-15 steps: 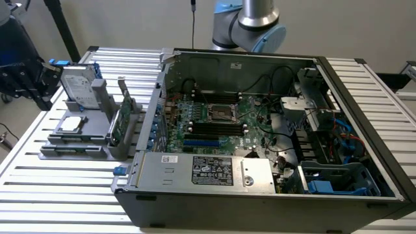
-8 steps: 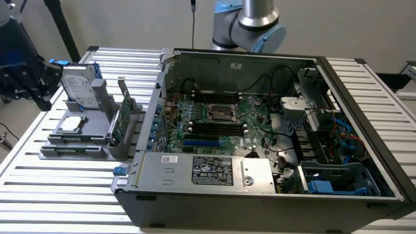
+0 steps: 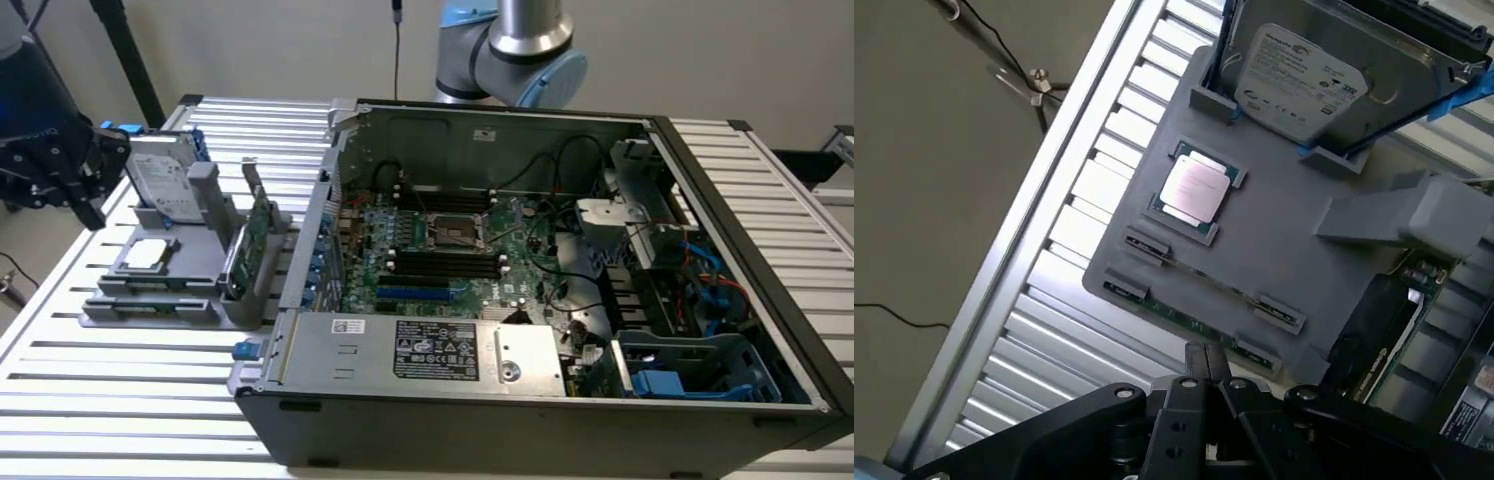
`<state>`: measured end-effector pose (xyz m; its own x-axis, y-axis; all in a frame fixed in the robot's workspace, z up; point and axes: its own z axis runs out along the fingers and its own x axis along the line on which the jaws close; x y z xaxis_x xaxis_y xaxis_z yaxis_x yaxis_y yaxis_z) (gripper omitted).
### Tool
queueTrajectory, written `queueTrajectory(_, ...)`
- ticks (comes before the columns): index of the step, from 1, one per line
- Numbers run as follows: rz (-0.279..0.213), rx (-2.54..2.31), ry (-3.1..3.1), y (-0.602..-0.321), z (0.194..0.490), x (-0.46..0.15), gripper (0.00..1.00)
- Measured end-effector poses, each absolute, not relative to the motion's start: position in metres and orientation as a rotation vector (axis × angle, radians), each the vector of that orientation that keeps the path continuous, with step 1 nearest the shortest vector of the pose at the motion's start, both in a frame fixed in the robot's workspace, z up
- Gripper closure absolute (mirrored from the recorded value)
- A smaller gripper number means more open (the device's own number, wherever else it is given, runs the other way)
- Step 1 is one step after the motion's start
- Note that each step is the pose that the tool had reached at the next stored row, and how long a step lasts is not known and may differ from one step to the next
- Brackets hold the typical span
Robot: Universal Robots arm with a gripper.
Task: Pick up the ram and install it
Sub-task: 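Pick up the ram and move it above insertion slot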
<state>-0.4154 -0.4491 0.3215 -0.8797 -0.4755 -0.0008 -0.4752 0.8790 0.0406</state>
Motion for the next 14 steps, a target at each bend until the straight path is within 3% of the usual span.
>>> queueTrajectory(14,-0.06,1.145,-2.909,-0.4491,0.3131,-0.4154,0.89)
